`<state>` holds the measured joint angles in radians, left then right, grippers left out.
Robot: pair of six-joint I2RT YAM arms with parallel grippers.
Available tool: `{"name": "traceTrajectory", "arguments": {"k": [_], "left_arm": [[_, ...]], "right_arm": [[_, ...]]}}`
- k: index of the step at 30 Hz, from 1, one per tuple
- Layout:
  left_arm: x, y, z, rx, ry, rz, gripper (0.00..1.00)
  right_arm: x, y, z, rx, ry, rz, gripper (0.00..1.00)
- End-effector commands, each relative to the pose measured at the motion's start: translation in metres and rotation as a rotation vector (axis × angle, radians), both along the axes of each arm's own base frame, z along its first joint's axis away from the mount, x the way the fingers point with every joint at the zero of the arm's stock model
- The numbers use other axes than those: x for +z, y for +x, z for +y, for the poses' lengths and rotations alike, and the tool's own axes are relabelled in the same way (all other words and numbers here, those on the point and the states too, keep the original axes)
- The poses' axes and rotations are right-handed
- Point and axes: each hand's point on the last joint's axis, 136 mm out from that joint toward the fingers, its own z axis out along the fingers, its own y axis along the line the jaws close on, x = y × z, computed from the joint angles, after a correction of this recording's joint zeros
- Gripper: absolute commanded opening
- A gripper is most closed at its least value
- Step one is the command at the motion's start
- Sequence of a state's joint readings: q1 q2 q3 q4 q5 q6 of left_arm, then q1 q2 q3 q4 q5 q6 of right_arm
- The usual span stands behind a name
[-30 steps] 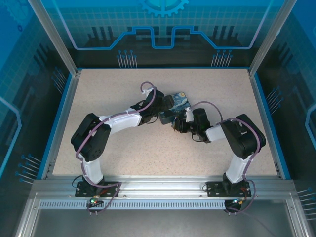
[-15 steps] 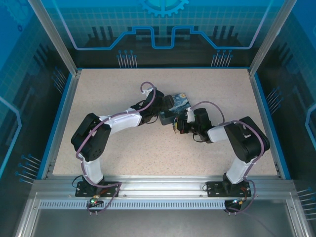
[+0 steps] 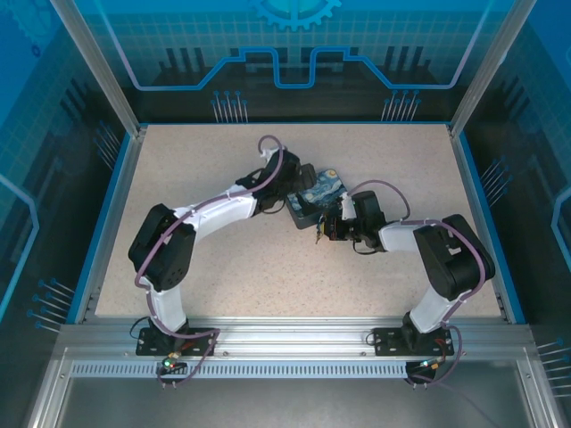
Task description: Unlock the padlock with the key
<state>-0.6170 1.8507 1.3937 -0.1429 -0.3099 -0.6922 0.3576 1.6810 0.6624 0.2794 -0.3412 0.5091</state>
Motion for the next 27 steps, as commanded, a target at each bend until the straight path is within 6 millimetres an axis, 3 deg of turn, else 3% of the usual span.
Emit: {"name": "traceTrajectory", "arguments": {"k": [1, 6, 15, 27], "left_arm": [[-0.006, -0.004, 0.015, -0.061, 0.216, 0.062, 0.99], [-0.030, -0.013, 0.028, -0.118, 0.376, 0.141, 0.99], [-0.064, -0.027, 0.039, -0.139, 0.468, 0.246, 0.99], [-0.076, -0.037, 0.041, -0.144, 0.483, 0.268, 0.99]], "right_arm": [[-0.004, -0.009, -0.004, -0.014, 0.007, 0.084, 0.00], [-0.003, -0.008, -0.007, -0.029, 0.010, 0.095, 0.00], [0.001, -0.010, -0.012, -0.054, 0.023, 0.113, 0.00], [-0.002, -0.014, -0.009, -0.114, 0.116, 0.183, 0.00]]}}
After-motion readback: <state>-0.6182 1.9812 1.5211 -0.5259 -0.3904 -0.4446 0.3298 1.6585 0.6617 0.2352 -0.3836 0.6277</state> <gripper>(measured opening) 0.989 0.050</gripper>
